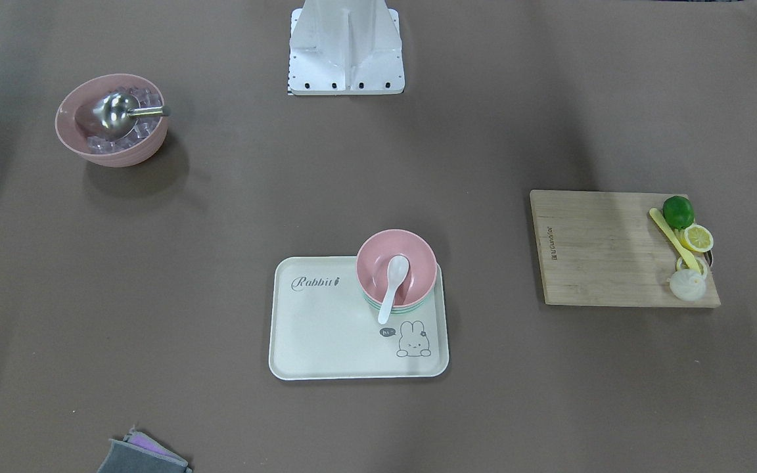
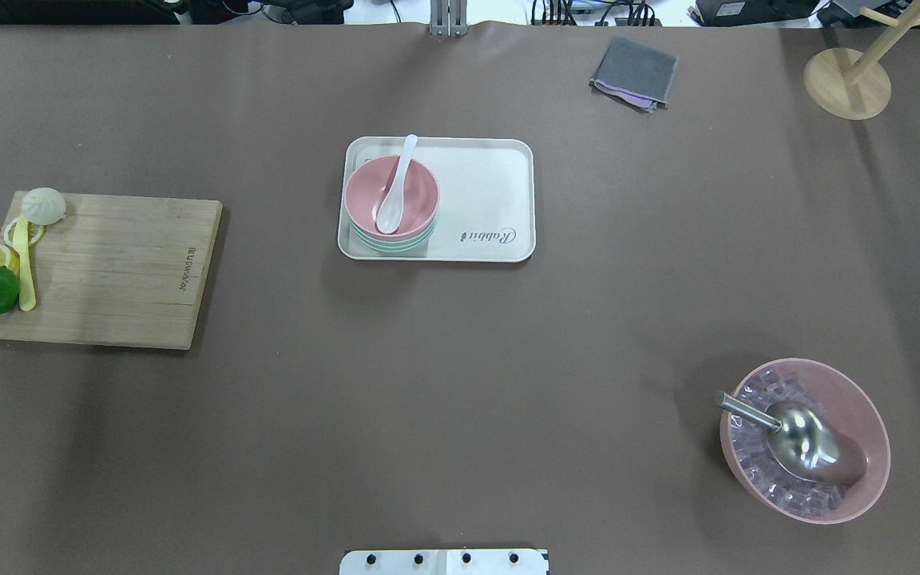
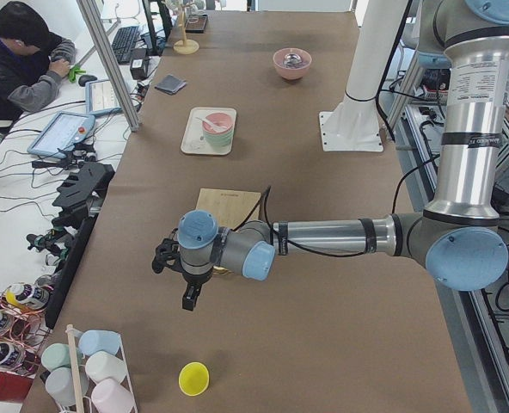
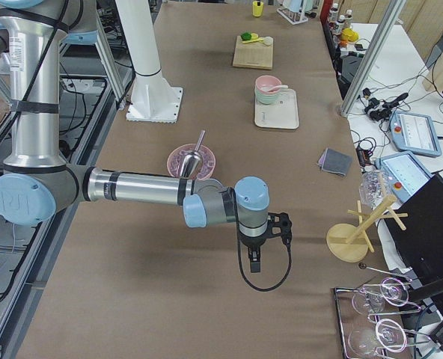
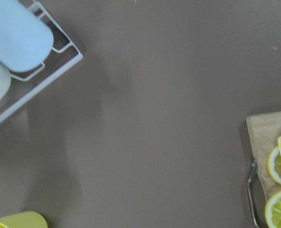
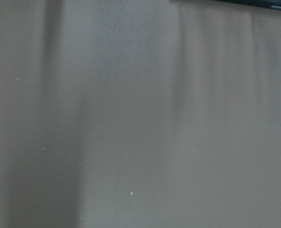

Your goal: Stack pink bowl on green and place spoon

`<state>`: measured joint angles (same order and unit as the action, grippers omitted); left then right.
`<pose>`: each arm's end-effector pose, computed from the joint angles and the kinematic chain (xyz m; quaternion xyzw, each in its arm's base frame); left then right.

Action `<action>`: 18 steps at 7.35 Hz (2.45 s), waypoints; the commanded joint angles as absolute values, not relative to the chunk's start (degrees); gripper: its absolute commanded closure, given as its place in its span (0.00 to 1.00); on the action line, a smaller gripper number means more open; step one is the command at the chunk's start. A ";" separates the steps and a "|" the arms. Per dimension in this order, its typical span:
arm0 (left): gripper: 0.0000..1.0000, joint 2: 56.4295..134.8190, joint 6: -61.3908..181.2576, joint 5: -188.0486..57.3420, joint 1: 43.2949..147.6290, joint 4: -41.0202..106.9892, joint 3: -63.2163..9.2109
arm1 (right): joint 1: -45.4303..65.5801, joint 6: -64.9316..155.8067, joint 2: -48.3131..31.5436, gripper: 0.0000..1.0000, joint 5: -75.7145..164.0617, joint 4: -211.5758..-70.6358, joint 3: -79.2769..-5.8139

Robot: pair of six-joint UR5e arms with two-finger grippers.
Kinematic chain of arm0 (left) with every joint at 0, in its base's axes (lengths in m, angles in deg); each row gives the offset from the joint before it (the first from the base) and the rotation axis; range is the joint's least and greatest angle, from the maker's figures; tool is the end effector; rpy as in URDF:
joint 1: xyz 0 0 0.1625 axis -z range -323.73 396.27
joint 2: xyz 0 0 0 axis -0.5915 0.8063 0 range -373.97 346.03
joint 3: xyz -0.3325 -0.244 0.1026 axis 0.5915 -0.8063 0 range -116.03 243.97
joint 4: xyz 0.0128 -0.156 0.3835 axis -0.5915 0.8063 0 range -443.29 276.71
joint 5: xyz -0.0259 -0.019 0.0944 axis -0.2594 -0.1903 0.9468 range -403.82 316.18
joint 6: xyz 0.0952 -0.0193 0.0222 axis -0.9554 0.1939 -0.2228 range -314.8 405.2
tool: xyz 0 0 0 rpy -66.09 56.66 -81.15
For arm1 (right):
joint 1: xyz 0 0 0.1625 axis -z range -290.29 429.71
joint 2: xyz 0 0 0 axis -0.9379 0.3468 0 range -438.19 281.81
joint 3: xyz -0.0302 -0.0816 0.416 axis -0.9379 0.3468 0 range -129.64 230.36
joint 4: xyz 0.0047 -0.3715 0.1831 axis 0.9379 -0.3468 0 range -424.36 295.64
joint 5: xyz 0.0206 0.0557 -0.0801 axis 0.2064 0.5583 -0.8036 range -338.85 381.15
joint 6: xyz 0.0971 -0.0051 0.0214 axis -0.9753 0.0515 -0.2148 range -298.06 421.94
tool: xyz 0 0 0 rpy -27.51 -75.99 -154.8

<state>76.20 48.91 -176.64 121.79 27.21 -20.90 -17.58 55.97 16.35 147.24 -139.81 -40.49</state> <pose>-0.0259 -0.5112 0.6652 0.0998 0.3697 0.0555 0.9221 0.0522 -0.4738 0.6716 0.0663 -0.3143 -0.0025 0.9470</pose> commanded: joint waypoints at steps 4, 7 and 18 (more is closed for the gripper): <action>0.02 75.94 37.83 -173.39 119.23 9.22 -28.10 | -17.83 55.96 17.70 0.00 148.24 -138.10 -40.60; 0.02 74.80 37.82 -172.58 119.76 6.44 -32.10 | -19.23 59.28 18.22 0.00 151.23 -139.06 -41.04; 0.02 75.06 37.82 -172.49 119.59 7.67 -33.50 | -19.50 60.09 20.68 0.00 152.28 -138.28 -40.08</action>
<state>75.08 37.82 -172.49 119.59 7.67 -33.49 -19.51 60.09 20.35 152.18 -138.30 -40.09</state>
